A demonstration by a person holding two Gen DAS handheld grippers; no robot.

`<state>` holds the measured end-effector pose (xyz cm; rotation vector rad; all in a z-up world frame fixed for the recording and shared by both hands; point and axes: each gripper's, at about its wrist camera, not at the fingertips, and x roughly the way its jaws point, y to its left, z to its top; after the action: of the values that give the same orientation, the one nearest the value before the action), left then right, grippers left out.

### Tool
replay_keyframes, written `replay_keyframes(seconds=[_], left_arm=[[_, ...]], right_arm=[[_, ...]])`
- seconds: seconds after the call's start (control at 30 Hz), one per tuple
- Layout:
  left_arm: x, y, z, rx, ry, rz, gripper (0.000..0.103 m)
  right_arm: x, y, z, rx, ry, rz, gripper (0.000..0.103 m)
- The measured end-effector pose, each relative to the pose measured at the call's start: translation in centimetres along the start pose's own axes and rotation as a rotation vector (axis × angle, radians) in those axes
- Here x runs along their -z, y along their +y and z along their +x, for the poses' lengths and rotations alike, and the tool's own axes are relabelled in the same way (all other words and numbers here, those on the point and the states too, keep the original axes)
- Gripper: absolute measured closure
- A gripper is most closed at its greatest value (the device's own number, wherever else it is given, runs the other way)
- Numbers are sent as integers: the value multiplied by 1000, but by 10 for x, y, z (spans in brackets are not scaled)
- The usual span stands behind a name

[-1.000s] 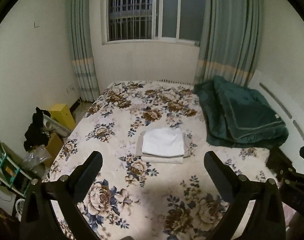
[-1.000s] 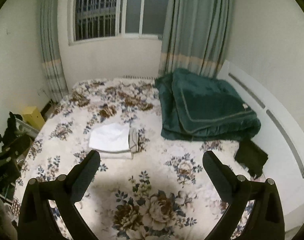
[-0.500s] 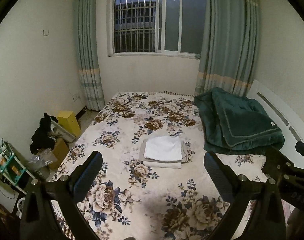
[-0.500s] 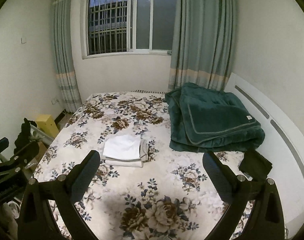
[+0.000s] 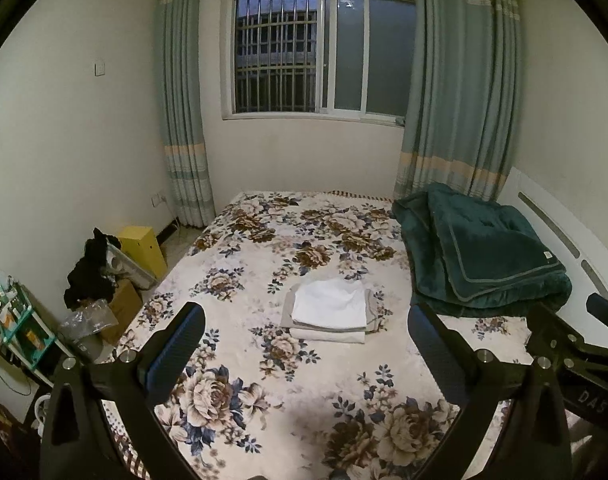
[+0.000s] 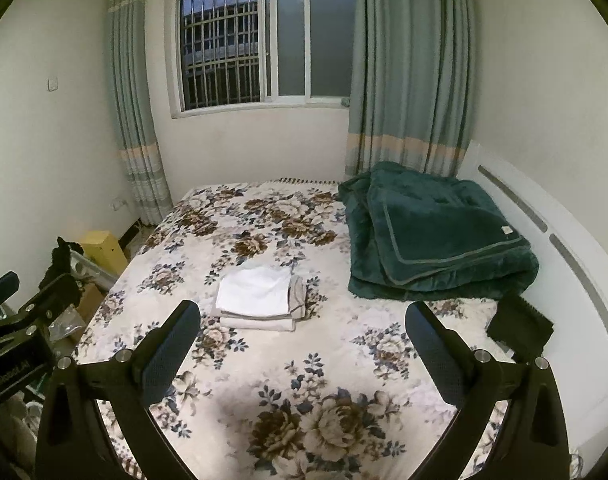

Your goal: Fold small clothes

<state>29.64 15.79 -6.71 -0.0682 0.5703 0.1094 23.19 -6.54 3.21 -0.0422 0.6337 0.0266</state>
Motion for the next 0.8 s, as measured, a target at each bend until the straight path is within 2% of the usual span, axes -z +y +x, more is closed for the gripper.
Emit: replay_keyframes(seconds=[0.8], left_arm=[[-9,3,-2,-4,-12,-7,0]], right_arm=[[-7,-4,6,5,-25,-14,0]])
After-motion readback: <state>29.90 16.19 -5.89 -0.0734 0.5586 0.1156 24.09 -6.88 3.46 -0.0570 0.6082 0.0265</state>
